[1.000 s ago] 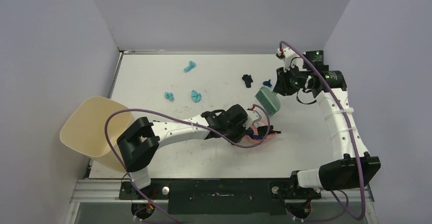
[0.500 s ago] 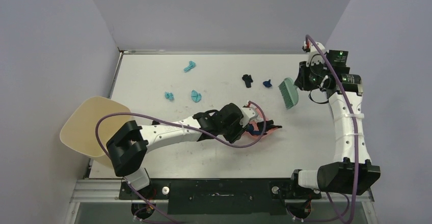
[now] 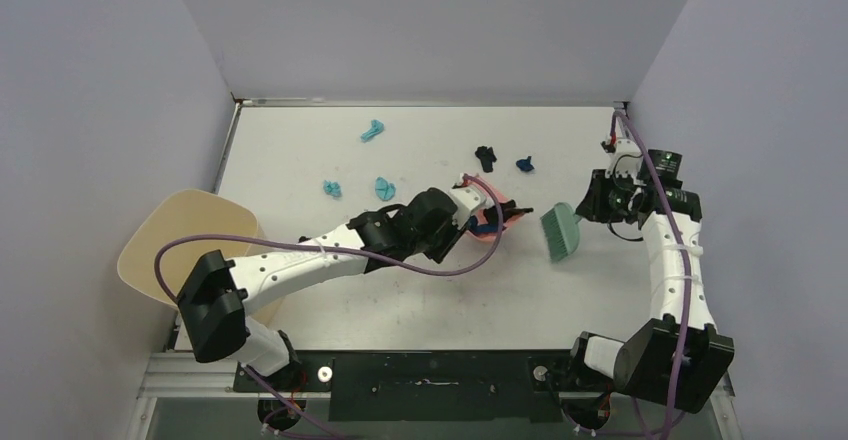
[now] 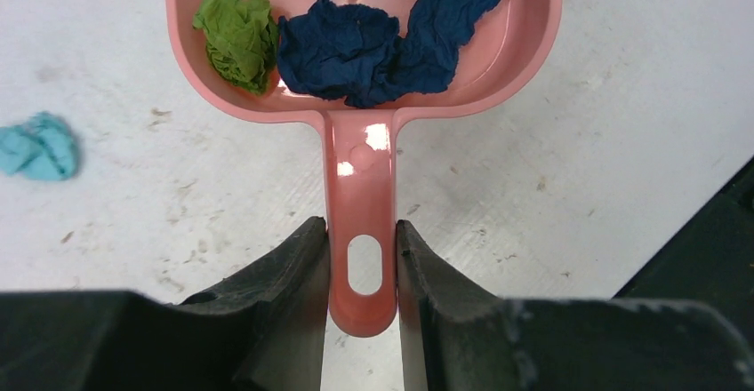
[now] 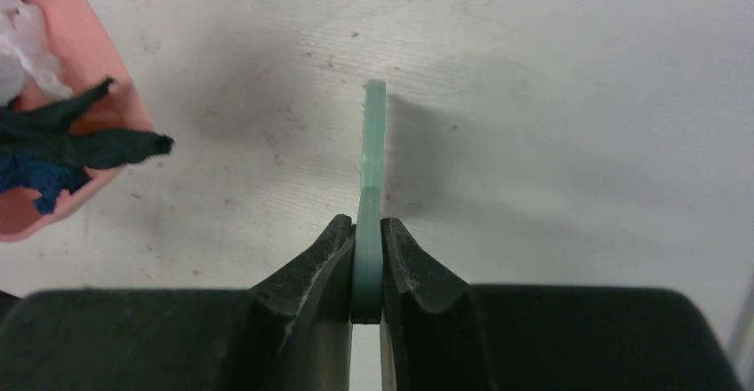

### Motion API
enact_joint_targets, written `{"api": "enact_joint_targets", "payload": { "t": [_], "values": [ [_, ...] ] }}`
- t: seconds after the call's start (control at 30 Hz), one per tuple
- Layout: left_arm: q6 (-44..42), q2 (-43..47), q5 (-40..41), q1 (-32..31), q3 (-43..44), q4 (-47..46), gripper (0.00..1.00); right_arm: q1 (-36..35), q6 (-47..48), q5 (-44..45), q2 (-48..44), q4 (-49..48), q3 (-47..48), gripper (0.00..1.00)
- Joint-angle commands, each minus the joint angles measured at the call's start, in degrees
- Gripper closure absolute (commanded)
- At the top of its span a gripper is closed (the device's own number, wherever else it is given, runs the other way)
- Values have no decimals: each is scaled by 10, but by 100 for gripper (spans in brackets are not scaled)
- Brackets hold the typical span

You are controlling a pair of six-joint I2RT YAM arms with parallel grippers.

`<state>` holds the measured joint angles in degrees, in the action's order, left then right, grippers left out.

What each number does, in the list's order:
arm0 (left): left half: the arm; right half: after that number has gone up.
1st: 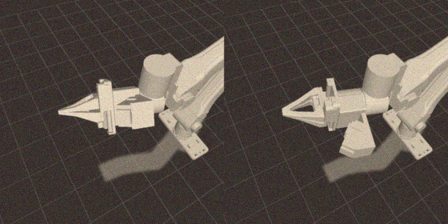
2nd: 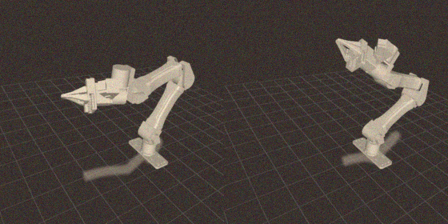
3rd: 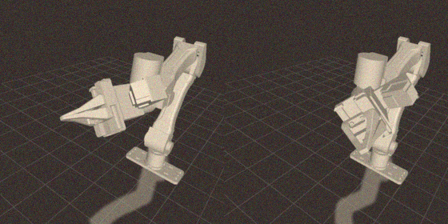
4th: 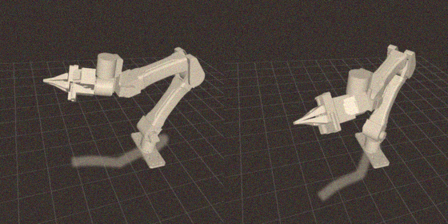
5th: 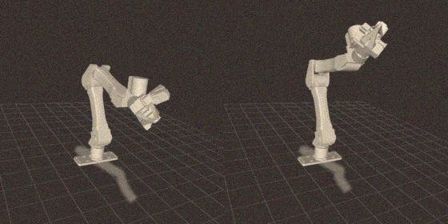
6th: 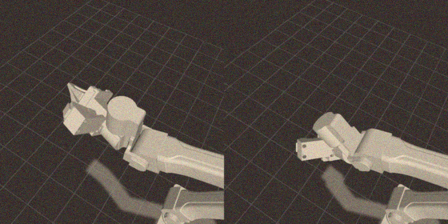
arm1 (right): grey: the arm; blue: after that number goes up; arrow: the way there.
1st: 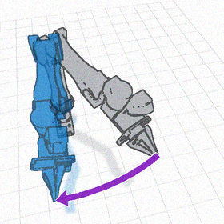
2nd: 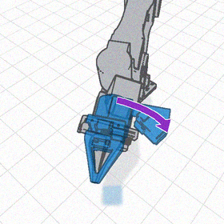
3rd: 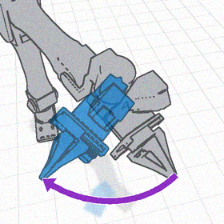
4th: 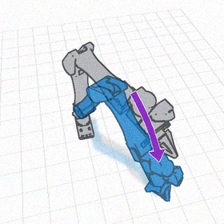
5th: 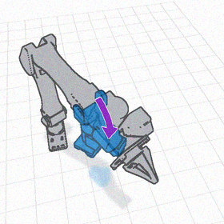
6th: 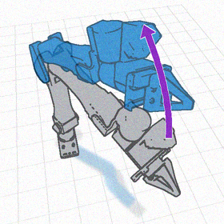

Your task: Sweep away the paper scraps from the table

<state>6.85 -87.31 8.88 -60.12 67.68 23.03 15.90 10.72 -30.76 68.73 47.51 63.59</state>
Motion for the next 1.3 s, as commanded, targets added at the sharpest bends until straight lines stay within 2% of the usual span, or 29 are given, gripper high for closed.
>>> {"api": "enact_joint_targets", "payload": {
  "t": [0.0,0.27,0.43,0.7,0.93,1.27],
  "values": [
    [7,46,81,8,45,34,100,-3,-35,-108,-30,-74,-45,95],
    [66,99,170,11,84,128,100,-16,-94,-210,-44,-194,-138,95],
    [104,144,225,13,99,203,100,-14,-95,-211,-52,-239,-183,95],
    [192,227,320,17,118,336,100,-14,-75,-219,-22,-234,-183,95],
    [288,306,362,22,114,433,100,-16,-64,-227,-8,-221,-178,95],
    [446,454,412,23,62,485,100,-21,-61,-226,-26,-221,-179,95]
  ]
}}
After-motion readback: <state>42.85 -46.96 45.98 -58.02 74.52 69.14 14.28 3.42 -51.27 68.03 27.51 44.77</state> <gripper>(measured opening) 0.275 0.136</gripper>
